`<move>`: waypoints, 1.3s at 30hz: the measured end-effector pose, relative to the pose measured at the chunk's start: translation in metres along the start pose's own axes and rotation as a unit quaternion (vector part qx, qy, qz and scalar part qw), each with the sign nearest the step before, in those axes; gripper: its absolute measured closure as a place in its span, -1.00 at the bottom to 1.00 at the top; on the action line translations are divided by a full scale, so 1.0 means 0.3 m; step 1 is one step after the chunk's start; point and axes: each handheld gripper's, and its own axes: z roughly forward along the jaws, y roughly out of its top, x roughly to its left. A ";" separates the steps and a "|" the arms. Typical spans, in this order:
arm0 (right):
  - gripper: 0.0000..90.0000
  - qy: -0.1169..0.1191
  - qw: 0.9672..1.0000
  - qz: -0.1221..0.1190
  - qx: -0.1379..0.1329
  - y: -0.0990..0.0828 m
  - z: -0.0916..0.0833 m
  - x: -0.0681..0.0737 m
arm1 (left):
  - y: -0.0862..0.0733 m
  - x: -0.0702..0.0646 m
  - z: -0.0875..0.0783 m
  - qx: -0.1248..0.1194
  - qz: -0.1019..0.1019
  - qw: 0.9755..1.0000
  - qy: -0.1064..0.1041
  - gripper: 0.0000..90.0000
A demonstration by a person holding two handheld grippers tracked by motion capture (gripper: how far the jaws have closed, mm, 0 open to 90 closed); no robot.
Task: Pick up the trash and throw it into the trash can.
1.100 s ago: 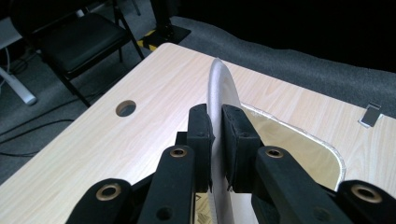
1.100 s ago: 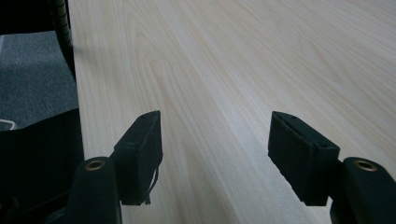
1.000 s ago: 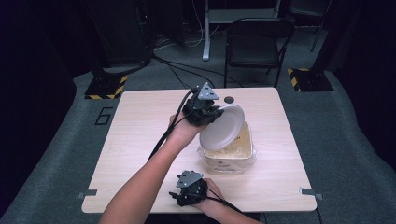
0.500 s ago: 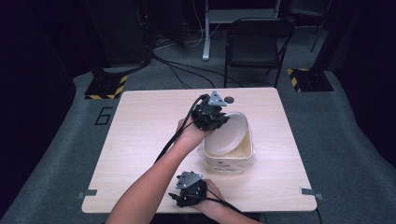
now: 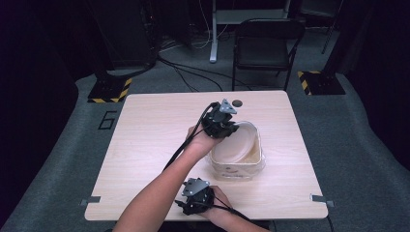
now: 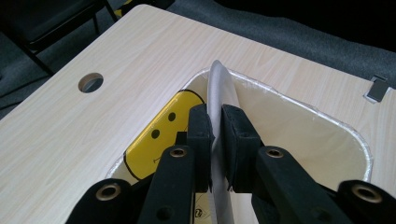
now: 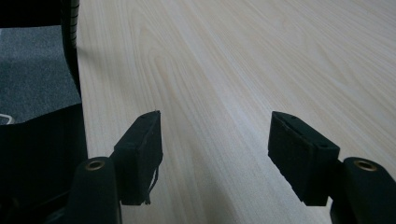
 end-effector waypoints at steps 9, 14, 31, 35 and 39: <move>-0.24 0.003 1.000 -0.003 0.001 -0.001 -0.002 0.001 | -0.017 -0.003 0.023 0.006 0.002 1.000 -0.004 0.81; -0.24 0.004 1.000 -0.005 0.001 -0.002 -0.002 0.000 | -0.027 0.002 0.028 0.007 -0.004 1.000 -0.010 0.77; -0.24 0.002 1.000 -0.007 0.003 -0.005 0.003 -0.003 | -0.033 0.028 -0.079 -0.012 0.000 1.000 0.008 0.66; -0.24 0.001 1.000 -0.008 0.003 -0.006 0.004 -0.005 | -0.046 0.054 -0.120 -0.018 -0.005 1.000 0.018 0.66; -0.24 0.000 1.000 -0.005 0.003 -0.007 0.004 -0.008 | -0.072 0.087 -0.162 -0.021 -0.014 0.999 0.026 0.66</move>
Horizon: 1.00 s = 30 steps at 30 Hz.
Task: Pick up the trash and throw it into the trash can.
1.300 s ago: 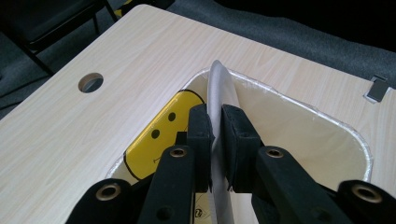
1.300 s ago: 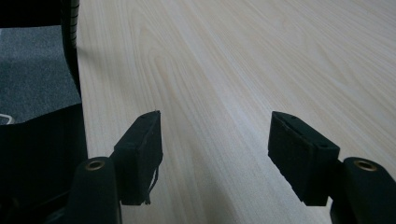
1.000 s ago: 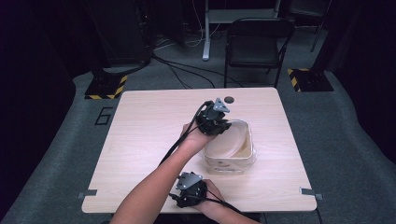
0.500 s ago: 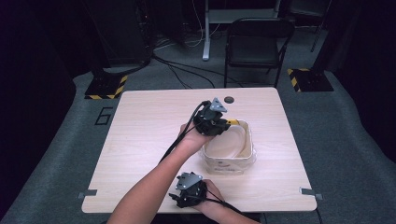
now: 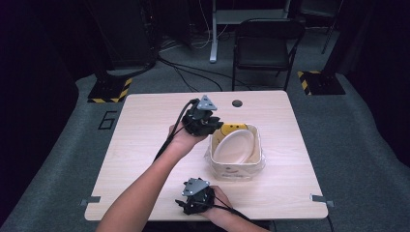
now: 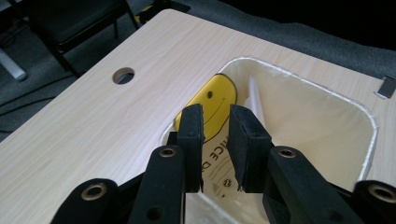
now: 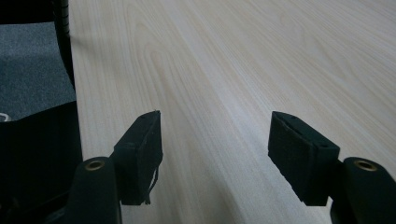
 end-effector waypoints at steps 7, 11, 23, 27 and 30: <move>-0.24 -0.001 1.000 0.004 0.004 -0.003 0.007 0.003 | -0.052 0.050 -0.032 0.000 -0.018 1.000 0.013 0.65; -0.24 -0.003 1.000 -0.002 0.006 -0.005 0.009 0.000 | -0.085 0.068 -0.038 0.002 -0.029 0.999 0.015 0.65; -0.24 -0.010 1.000 -0.001 0.005 -0.007 0.007 -0.007 | -0.196 0.114 -0.059 -0.002 -0.053 0.998 0.018 0.63; -0.24 -0.004 1.000 0.007 0.005 -0.008 0.010 -0.002 | -0.240 0.123 -0.067 -0.004 -0.061 0.998 0.020 0.62; -0.24 -0.010 1.000 0.001 0.010 -0.010 0.013 -0.003 | -0.275 0.133 -0.075 -0.001 -0.066 0.998 0.022 0.62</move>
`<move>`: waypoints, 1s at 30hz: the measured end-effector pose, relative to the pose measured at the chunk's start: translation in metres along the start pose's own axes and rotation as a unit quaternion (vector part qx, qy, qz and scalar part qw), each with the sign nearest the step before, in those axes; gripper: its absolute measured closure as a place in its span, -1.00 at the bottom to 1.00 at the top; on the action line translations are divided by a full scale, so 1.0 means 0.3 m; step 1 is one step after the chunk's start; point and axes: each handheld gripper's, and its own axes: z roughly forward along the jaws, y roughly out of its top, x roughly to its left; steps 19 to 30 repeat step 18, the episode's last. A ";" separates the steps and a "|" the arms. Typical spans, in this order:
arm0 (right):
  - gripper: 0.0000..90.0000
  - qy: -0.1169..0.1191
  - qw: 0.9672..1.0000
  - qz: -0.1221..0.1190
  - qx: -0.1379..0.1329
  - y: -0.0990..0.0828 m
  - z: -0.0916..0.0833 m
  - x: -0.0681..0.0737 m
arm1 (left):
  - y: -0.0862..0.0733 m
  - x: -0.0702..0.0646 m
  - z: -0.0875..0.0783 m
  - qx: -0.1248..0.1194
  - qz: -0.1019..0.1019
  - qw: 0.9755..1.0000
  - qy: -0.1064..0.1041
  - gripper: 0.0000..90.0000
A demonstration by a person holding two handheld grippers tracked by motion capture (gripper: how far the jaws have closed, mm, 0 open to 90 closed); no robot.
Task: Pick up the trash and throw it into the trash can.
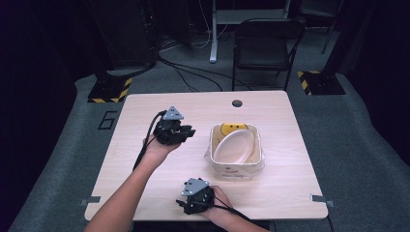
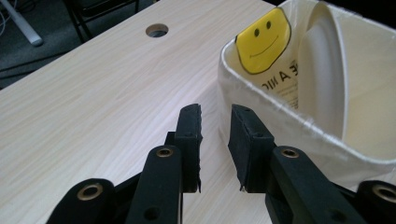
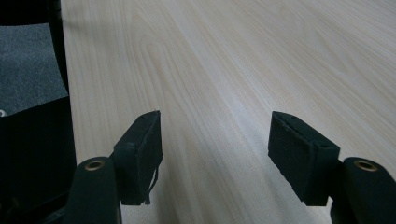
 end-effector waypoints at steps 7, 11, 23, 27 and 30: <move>-0.24 -0.002 1.000 0.001 0.001 -0.001 0.000 0.001 | -0.094 0.036 -0.019 -0.013 -0.018 1.000 0.001 0.61; -0.24 -0.003 1.000 0.003 0.002 -0.002 0.001 -0.007 | -0.154 0.056 -0.022 -0.010 -0.027 1.000 0.003 0.59; -0.25 -0.001 1.000 0.005 0.003 -0.004 0.004 -0.007 | -0.266 0.088 -0.020 -0.009 -0.050 0.999 0.000 0.55; -0.25 -0.001 1.000 0.005 0.003 -0.004 0.004 -0.007 | -0.266 0.088 -0.020 -0.009 -0.050 0.999 0.000 0.55; -0.25 -0.001 1.000 0.005 0.003 -0.004 0.004 -0.007 | -0.266 0.088 -0.020 -0.009 -0.050 0.999 0.000 0.55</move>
